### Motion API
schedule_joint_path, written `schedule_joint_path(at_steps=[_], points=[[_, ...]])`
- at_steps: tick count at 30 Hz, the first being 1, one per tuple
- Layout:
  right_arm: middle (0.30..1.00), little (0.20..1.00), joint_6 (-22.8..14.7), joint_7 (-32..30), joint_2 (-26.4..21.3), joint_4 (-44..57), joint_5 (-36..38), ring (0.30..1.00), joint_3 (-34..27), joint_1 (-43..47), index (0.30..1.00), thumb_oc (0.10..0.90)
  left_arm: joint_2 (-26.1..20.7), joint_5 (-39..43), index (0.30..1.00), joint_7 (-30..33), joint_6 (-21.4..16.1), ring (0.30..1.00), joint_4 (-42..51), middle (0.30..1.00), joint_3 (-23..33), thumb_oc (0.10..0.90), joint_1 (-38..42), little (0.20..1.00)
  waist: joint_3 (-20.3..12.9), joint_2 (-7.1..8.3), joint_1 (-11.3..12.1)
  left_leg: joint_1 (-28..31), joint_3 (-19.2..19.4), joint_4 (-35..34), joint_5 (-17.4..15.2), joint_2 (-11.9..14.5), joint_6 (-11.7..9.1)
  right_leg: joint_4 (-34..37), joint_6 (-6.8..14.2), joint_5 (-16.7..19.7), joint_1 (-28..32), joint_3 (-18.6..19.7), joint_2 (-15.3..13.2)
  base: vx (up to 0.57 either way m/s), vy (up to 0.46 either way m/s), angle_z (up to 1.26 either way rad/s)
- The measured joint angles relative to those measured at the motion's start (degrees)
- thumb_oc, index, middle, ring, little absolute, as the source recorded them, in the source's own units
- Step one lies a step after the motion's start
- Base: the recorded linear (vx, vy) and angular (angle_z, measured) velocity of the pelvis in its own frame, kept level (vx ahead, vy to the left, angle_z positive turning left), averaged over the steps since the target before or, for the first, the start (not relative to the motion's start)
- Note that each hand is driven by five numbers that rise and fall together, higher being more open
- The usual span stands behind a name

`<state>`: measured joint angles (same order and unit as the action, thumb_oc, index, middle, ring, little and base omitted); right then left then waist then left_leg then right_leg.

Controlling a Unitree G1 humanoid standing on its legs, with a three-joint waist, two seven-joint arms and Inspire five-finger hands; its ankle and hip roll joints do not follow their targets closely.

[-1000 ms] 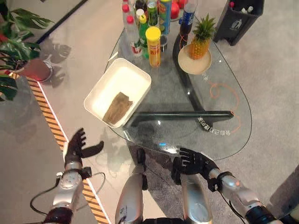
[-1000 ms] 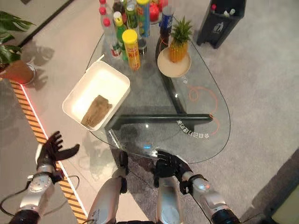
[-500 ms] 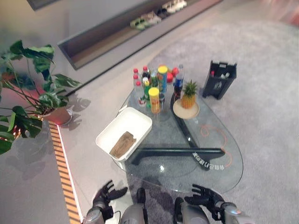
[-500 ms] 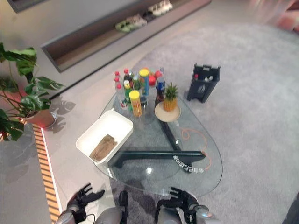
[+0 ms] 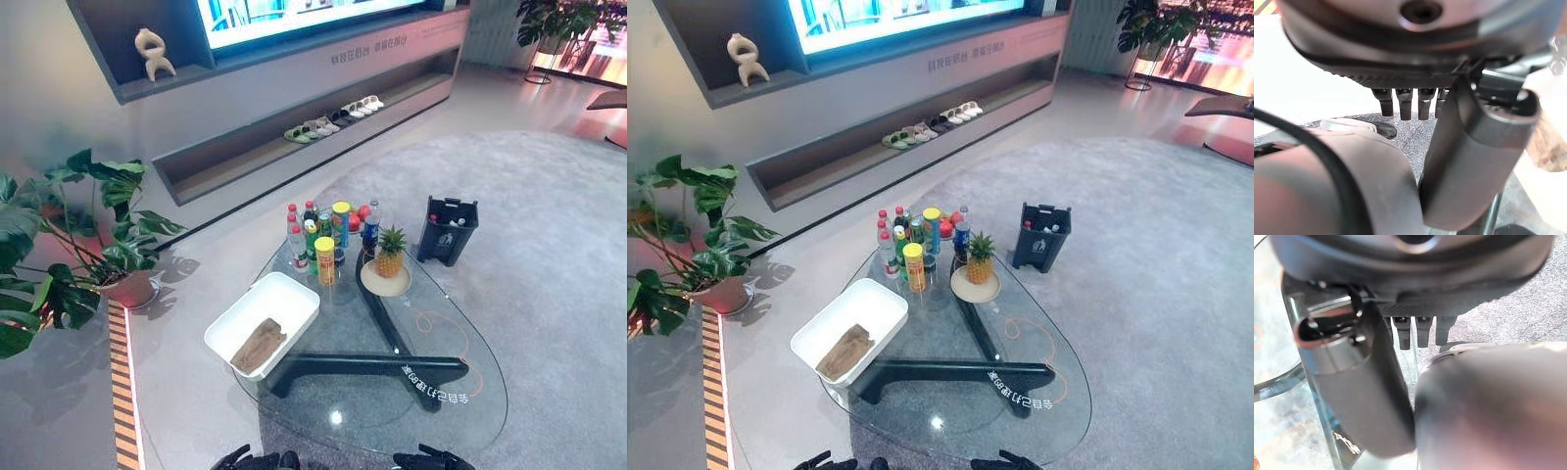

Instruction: Wipe the table with a cloth and put it in the basket.

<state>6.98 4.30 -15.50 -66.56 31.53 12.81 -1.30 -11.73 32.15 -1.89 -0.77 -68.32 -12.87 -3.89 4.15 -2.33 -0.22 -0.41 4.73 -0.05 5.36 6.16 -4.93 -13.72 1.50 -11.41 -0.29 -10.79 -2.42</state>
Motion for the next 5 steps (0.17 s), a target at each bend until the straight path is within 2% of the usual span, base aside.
schedule_joint_path(at_steps=[5], points=[[0.900,0.900,0.0,-0.8,0.7,-2.3,0.0,0.900,-0.4,0.6,0.900,0.800,0.0,0.0,0.900,-0.4,0.4,0.900,-1.1,0.900,0.2,0.800,0.2,0.900,-0.3,0.32,0.0,1.4,0.3,-0.9,-0.3,0.0,0.1,3.3,0.3,1.1,2.5,0.0,0.3,0.02,-0.003,-0.01]])
